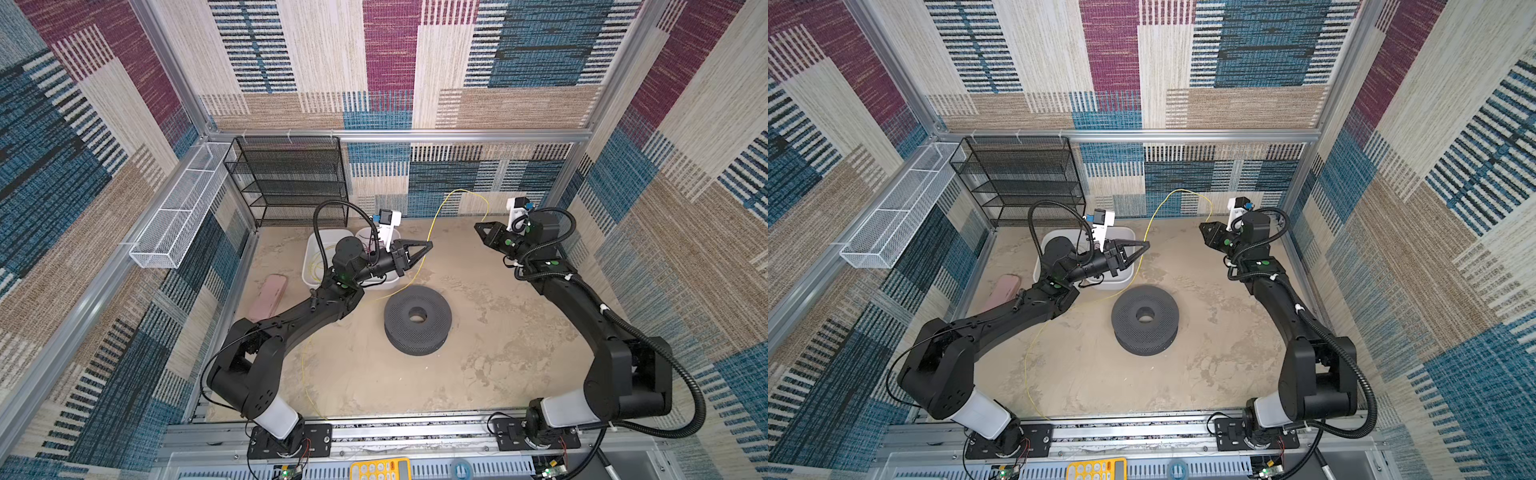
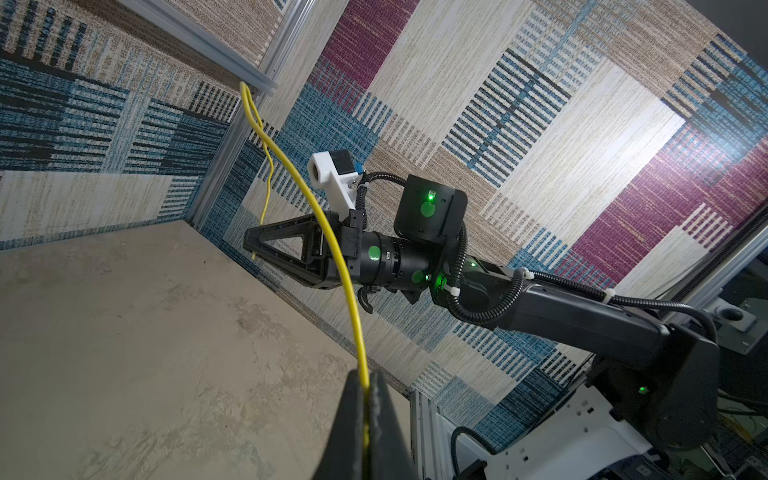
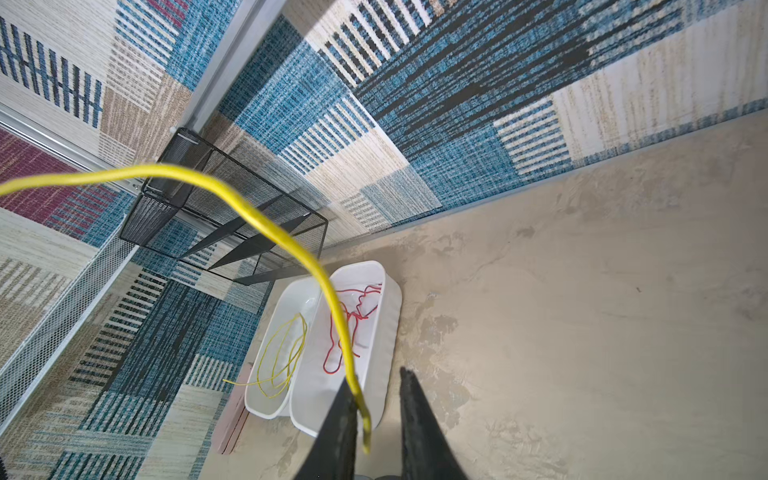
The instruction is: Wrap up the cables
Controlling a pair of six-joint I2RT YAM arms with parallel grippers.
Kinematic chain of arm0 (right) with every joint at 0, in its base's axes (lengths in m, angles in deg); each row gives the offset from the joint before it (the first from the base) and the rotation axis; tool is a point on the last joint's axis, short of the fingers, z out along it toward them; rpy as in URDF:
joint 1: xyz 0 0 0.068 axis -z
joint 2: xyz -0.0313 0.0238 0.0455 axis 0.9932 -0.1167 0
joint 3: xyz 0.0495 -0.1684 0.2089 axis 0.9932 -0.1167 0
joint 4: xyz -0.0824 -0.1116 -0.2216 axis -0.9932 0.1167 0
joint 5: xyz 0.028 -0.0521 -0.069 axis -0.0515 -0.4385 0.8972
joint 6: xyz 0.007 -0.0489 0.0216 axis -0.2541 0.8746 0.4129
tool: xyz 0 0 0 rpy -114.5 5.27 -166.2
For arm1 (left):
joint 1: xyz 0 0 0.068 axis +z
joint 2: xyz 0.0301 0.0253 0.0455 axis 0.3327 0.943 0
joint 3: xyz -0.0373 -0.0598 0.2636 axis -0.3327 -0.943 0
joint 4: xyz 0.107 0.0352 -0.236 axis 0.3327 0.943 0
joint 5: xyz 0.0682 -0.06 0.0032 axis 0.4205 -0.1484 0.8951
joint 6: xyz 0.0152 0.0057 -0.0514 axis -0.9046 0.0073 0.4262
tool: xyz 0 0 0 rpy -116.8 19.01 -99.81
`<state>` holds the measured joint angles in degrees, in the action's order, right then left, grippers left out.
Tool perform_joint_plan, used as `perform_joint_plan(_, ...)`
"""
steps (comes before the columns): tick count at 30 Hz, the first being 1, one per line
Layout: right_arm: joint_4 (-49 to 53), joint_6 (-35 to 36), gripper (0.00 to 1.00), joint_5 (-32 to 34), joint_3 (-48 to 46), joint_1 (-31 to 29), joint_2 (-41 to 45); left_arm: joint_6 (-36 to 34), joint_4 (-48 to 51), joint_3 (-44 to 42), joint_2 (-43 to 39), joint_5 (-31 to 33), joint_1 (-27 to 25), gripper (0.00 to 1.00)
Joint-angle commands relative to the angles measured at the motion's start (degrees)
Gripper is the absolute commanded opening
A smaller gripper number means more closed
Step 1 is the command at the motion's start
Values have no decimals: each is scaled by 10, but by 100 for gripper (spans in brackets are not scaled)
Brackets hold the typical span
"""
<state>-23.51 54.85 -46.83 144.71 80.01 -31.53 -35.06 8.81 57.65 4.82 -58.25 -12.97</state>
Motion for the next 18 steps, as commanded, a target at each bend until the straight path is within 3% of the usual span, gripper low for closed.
perform_joint_plan(1,-5,11,29,11,12,-1,-9,-2,-22,-3,-5,-11,0,0)
perform_joint_plan(10,-8,14,26,-8,30,0,-34,-3,-18,-5,-7,-13,0,0)
perform_joint_plan(16,-12,18,19,-11,22,-1,-33,-3,-21,-7,-5,-12,0,0)
perform_joint_plan(18,-12,21,12,-11,20,-1,-33,-2,-22,-7,-5,-12,0,0)
